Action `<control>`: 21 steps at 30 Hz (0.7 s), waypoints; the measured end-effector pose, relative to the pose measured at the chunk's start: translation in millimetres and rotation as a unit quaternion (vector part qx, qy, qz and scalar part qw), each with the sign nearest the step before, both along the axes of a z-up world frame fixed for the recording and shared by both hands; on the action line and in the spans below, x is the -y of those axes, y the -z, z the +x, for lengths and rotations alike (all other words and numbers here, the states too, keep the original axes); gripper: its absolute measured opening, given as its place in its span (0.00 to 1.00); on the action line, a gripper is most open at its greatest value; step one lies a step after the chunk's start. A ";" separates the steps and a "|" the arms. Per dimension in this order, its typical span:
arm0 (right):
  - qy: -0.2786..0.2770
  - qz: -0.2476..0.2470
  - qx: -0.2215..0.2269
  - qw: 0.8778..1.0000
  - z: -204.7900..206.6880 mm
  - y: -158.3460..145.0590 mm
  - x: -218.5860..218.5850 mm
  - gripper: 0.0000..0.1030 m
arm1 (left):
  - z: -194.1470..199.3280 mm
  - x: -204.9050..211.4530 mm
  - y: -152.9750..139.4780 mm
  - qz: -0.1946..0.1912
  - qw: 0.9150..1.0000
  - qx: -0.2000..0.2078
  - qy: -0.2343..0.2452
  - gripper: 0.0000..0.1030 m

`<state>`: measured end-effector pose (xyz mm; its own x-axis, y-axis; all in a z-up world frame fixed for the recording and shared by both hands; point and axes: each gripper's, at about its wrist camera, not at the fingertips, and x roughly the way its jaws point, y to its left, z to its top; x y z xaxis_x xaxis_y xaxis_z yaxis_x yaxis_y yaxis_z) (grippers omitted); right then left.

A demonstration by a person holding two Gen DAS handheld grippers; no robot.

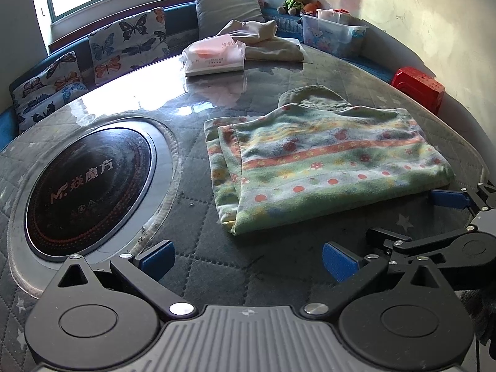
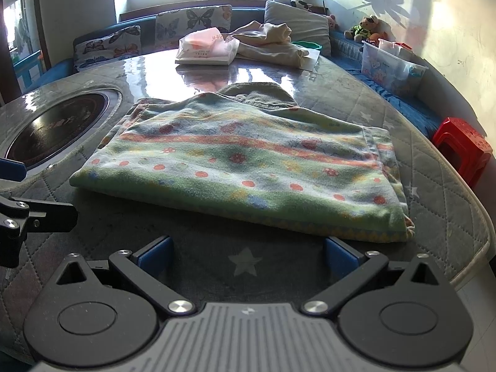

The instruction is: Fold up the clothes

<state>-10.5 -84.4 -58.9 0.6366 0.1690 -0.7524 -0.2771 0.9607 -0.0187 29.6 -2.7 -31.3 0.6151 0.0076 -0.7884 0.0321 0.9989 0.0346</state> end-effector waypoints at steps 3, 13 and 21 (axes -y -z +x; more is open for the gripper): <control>-0.004 0.001 -0.004 1.000 0.9 -1.3 0.0 1.00 | 0.0 -0.6 -0.2 0.003 1.000 0.000 -0.003 1.00; -0.018 -0.006 0.000 1.000 -7.0 -6.3 1.4 1.00 | -1.8 6.9 -0.4 0.012 1.000 -0.001 0.006 1.00; -0.018 -0.011 0.011 1.000 -10.0 -14.1 8.4 1.00 | -5.4 13.0 -3.5 0.022 1.000 0.004 0.012 1.00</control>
